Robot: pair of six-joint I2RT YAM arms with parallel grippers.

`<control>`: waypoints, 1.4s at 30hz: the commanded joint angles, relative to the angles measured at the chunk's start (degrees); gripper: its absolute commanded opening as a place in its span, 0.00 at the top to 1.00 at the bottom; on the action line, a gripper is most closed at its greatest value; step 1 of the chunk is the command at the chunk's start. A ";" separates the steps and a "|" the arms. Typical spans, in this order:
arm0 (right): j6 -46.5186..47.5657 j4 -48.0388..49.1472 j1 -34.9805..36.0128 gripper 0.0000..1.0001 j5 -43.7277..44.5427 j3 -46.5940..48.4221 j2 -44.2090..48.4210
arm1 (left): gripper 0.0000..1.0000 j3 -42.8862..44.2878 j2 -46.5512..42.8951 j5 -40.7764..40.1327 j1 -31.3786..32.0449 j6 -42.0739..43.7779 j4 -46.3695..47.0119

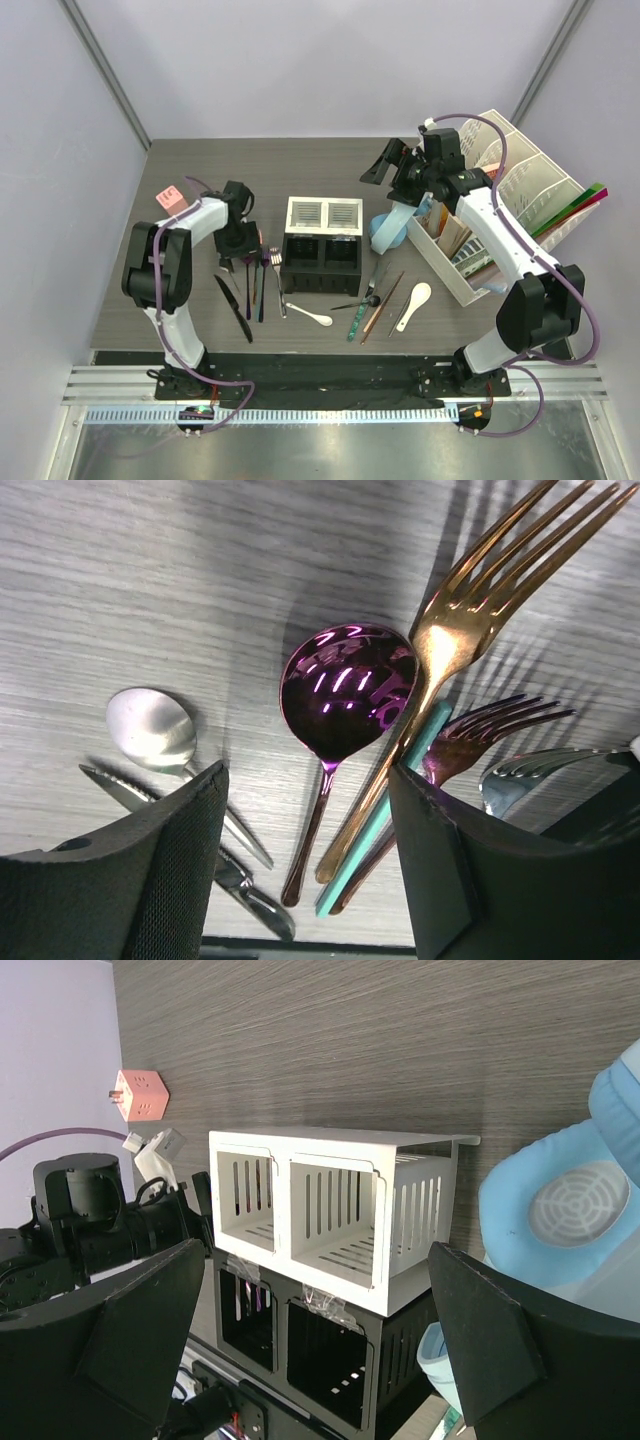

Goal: Sort the eating utensils into containers
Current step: Pick up the spoon from the center of the board.

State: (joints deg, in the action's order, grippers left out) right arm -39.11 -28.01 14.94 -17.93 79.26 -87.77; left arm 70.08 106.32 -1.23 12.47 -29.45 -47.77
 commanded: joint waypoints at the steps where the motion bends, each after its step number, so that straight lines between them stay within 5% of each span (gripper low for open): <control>1: -0.17 -0.47 0.18 0.00 0.27 -0.77 -0.92 | 0.34 -1.97 -3.75 0.88 -0.78 1.15 4.87; 27: -0.09 0.15 0.18 0.00 2.20 -3.15 -0.48 | 0.32 -6.28 -2.79 -1.23 -2.71 4.67 4.88; 42: 0.09 0.15 0.18 0.02 2.11 -4.03 1.46 | 0.44 -0.83 5.11 0.27 -0.52 1.42 1.19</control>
State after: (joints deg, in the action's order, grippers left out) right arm -40.53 -25.30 15.42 -18.11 77.06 -87.94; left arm 69.49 106.94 -1.54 10.63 -26.61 -48.34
